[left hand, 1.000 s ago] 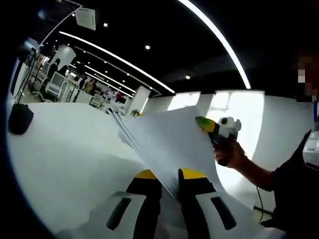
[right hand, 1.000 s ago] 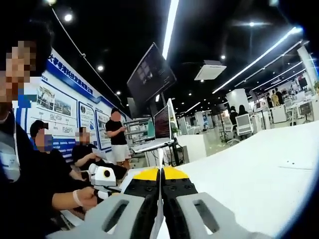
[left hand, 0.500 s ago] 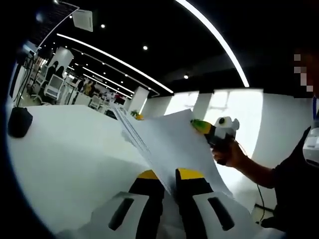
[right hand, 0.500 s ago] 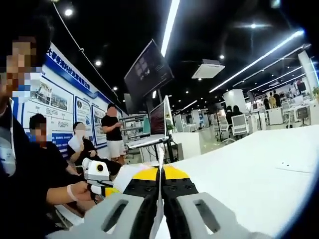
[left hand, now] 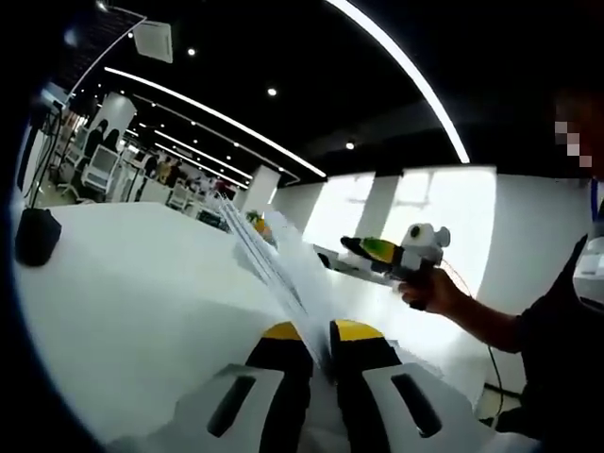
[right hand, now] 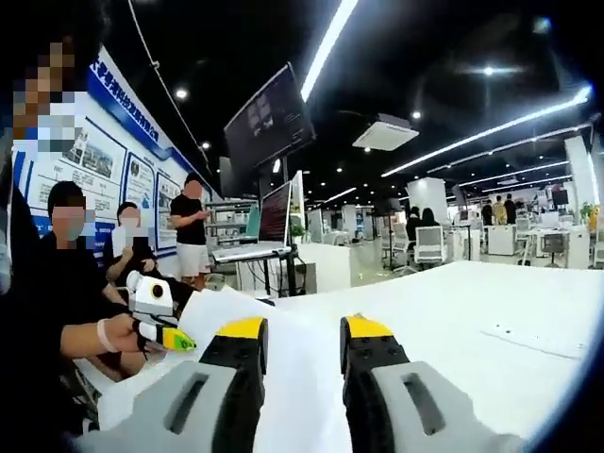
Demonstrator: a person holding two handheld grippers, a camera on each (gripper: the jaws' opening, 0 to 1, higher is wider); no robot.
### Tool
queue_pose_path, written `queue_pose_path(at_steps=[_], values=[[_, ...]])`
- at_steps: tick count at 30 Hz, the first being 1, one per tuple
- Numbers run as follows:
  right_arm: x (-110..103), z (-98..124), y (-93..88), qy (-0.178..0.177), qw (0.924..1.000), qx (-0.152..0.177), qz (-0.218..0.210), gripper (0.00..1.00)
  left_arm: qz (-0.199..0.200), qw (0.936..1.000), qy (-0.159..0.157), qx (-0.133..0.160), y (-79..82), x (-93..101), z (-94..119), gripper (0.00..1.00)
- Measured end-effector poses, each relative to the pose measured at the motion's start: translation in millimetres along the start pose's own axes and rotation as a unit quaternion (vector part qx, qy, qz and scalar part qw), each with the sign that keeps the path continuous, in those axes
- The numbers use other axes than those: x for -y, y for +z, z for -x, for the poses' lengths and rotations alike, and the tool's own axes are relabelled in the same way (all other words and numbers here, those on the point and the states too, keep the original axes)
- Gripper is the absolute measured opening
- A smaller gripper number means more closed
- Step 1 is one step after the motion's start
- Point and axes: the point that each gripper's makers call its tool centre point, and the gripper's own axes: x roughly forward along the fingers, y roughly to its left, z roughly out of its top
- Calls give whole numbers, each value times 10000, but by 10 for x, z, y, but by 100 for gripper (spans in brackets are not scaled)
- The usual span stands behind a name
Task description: Organize the stack of printing papers by aligning and flattening the scattered papers on the table
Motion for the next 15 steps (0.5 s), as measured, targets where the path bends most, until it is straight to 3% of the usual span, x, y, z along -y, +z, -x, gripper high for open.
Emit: queue_pose_path(at_steps=[8,15], values=[[100,175,-132,-193,9998,-84,-41,25,-21,10000,10,1,0,-1,-6,11],[67,276,-187,-185,9996,-80,-206,25,-24,10000,19,36,10,1,-6,9]])
